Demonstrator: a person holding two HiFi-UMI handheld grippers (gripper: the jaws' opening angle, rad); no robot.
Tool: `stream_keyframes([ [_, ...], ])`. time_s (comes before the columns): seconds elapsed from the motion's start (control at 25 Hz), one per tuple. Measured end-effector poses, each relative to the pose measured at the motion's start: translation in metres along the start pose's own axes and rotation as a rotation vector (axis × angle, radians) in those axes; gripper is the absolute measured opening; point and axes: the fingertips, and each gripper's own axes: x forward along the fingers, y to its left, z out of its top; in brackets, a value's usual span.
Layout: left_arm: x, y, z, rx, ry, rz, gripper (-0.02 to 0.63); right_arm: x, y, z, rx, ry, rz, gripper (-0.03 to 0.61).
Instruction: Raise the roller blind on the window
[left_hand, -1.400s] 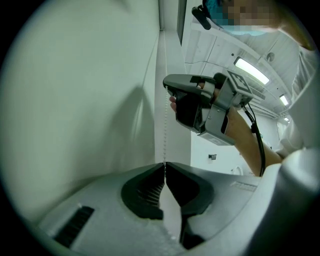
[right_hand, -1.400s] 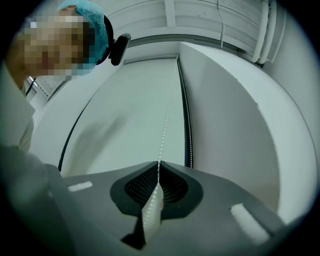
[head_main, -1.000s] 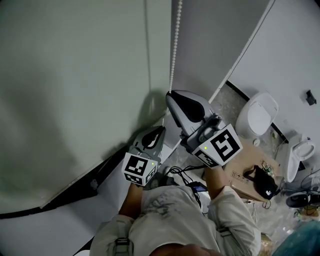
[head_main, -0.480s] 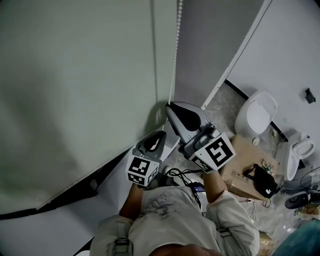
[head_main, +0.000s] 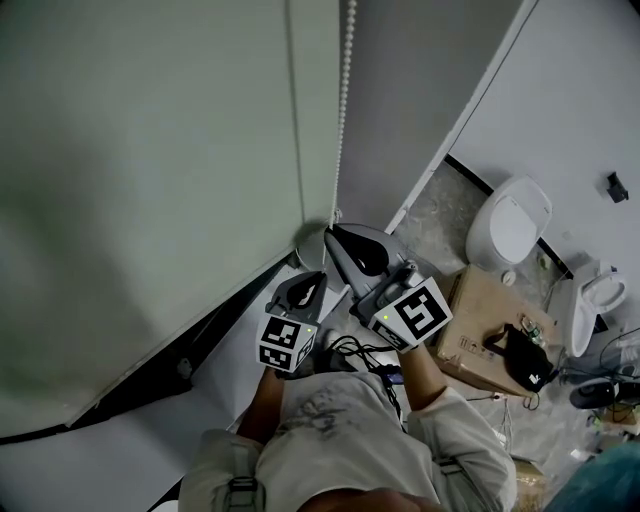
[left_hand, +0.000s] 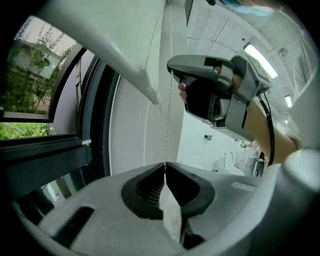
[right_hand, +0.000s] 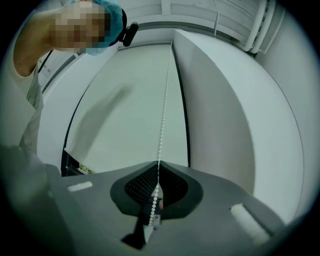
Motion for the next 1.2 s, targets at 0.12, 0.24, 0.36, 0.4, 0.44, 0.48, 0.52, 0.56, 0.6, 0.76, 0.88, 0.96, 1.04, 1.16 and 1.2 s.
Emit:
stream_keyframes([
  [0.12, -0.001, 0.005, -0.017, -0.014, 0.032, 0.012, 0.02, 0.0, 0.003, -0.017, 0.022, 0.03, 0.001, 0.015],
  [0.24, 0.001, 0.009, -0.035, -0.024, 0.049, 0.022, 0.02, -0.003, 0.006, -0.035, 0.047, 0.044, 0.0, 0.015],
  [0.36, 0.0, 0.011, -0.047, -0.027, 0.069, 0.029, 0.021, -0.005, 0.009, -0.046, 0.056, 0.061, 0.0, 0.015],
  [0.4, 0.0, 0.011, -0.051, -0.029, 0.073, 0.029, 0.021, -0.006, 0.01, -0.05, 0.057, 0.066, 0.001, 0.015],
  [0.44, -0.001, 0.011, -0.055, -0.032, 0.073, 0.027, 0.021, -0.007, 0.011, -0.053, 0.058, 0.07, 0.002, 0.015],
  [0.48, -0.002, 0.01, -0.057, -0.035, 0.069, 0.022, 0.021, -0.008, 0.012, -0.055, 0.058, 0.07, 0.002, 0.015],
  [0.52, -0.003, 0.009, -0.058, -0.038, 0.061, 0.017, 0.023, -0.008, 0.013, -0.057, 0.057, 0.07, 0.001, 0.015],
  [0.56, -0.005, 0.008, -0.057, -0.04, 0.05, 0.012, 0.025, -0.008, 0.013, -0.057, 0.056, 0.069, 0.0, 0.015],
  [0.6, -0.008, 0.007, -0.053, -0.042, 0.032, 0.01, 0.025, -0.008, 0.013, -0.057, 0.055, 0.069, -0.001, 0.015],
  [0.76, -0.023, 0.007, -0.006, -0.032, -0.085, 0.011, 0.047, -0.011, 0.011, -0.053, 0.061, 0.065, -0.006, 0.015],
  [0.88, -0.036, 0.011, 0.042, 0.016, -0.17, 0.012, 0.061, -0.012, 0.01, -0.052, 0.063, 0.062, -0.01, 0.015],
  [0.96, -0.043, 0.013, 0.077, 0.054, -0.233, 0.011, 0.064, -0.01, 0.011, -0.054, 0.064, 0.061, -0.009, 0.015],
  [1.04, -0.051, 0.012, 0.116, 0.096, -0.302, 0.006, 0.066, -0.01, 0.012, -0.054, 0.065, 0.059, -0.006, 0.015],
  [1.16, -0.061, 0.002, 0.174, 0.156, -0.393, -0.013, 0.072, -0.01, 0.013, -0.052, 0.065, 0.056, -0.003, 0.015],
  [1.2, -0.063, -0.002, 0.19, 0.169, -0.417, -0.021, 0.076, -0.009, 0.013, -0.051, 0.065, 0.057, -0.003, 0.015],
])
